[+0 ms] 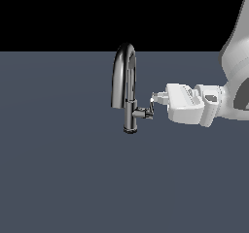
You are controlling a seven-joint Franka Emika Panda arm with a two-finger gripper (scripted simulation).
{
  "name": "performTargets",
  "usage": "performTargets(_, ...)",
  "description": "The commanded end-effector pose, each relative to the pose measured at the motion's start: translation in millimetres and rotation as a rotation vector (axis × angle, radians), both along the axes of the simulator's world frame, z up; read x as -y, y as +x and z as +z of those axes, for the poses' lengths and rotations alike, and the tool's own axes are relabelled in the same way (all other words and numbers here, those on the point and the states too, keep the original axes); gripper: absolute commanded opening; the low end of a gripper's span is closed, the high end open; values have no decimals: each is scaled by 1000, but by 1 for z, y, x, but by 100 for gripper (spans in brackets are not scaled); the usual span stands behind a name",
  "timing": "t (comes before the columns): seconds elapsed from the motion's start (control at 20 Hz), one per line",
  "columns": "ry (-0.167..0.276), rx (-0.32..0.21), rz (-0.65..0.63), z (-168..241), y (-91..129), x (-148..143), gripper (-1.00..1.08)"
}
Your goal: Turn on the faucet by rotating a designated handle.
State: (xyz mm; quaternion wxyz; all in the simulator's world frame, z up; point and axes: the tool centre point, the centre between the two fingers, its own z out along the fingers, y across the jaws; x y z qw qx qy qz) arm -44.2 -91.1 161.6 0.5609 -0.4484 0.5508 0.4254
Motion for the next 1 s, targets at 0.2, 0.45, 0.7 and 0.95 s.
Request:
performTargets(0.2, 12, -18, 13, -25, -32, -13, -100)
performTargets(0.45, -1, 5, -1, -23, -33, -6, -100)
performTargets(0.7, 4, -4, 6, -50, -39, -10, -100)
performTargets(0.95, 10, -12, 12, -77, -45, -15, -100)
